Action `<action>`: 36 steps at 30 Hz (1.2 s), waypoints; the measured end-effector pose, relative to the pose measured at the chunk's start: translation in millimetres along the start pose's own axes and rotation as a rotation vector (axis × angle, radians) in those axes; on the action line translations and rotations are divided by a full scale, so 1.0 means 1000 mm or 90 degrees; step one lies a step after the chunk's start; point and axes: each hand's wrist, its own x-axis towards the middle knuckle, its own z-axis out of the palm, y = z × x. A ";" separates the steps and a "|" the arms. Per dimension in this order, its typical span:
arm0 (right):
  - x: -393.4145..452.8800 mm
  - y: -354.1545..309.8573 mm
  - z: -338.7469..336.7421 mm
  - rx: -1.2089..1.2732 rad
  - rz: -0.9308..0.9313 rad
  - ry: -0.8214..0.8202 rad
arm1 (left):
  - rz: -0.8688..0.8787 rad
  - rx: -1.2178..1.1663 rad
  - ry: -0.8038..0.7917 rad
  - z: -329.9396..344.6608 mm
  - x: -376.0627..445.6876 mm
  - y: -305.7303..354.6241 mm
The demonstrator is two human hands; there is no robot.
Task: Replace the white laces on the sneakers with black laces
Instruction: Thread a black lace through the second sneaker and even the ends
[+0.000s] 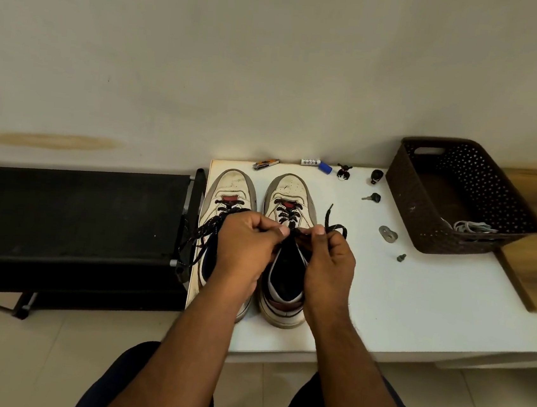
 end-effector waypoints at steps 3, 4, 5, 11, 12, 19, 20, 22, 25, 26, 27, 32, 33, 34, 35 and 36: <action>0.002 0.000 -0.001 0.028 0.015 -0.006 | -0.045 -0.084 0.021 0.003 0.001 0.002; 0.003 0.000 -0.001 0.048 0.030 -0.008 | -0.051 -0.090 0.023 0.003 0.003 0.002; 0.004 0.000 -0.001 0.070 0.046 -0.008 | -0.045 -0.069 0.026 0.002 0.005 -0.001; 0.012 0.001 -0.004 0.158 0.103 -0.009 | 0.128 0.230 0.070 -0.007 0.016 -0.015; 0.011 0.003 -0.005 0.176 0.112 -0.005 | 0.141 0.250 0.079 -0.006 0.015 -0.015; 0.014 0.009 -0.006 0.276 0.146 0.037 | 0.139 0.242 0.131 -0.003 0.014 -0.014; 0.015 0.009 -0.007 0.289 0.149 0.048 | 0.143 0.243 0.136 -0.002 0.012 -0.013; 0.017 0.013 -0.007 0.290 0.135 0.071 | 0.160 0.255 0.141 -0.001 0.008 -0.010; 0.018 0.004 -0.007 0.263 0.083 0.056 | 0.173 0.179 0.145 -0.004 0.001 0.000; 0.018 -0.003 -0.007 0.253 0.065 0.038 | 0.152 0.103 0.159 -0.006 0.001 0.005; 0.017 -0.013 -0.006 0.248 0.048 0.017 | 0.121 0.014 0.177 -0.008 0.003 0.011; 0.004 -0.086 -0.002 0.176 -0.034 -0.100 | 0.087 -0.238 0.152 -0.020 -0.016 0.067; -0.001 -0.100 -0.001 0.147 -0.056 -0.119 | 0.103 -0.242 0.135 -0.022 -0.026 0.082; -0.004 -0.111 -0.001 0.116 -0.078 -0.136 | 0.124 -0.235 0.114 -0.023 -0.033 0.092; -0.010 -0.123 -0.001 0.086 -0.105 -0.148 | 0.154 -0.226 0.092 -0.026 -0.041 0.104; -0.015 -0.133 0.001 0.066 -0.126 -0.155 | 0.180 -0.217 0.073 -0.028 -0.046 0.113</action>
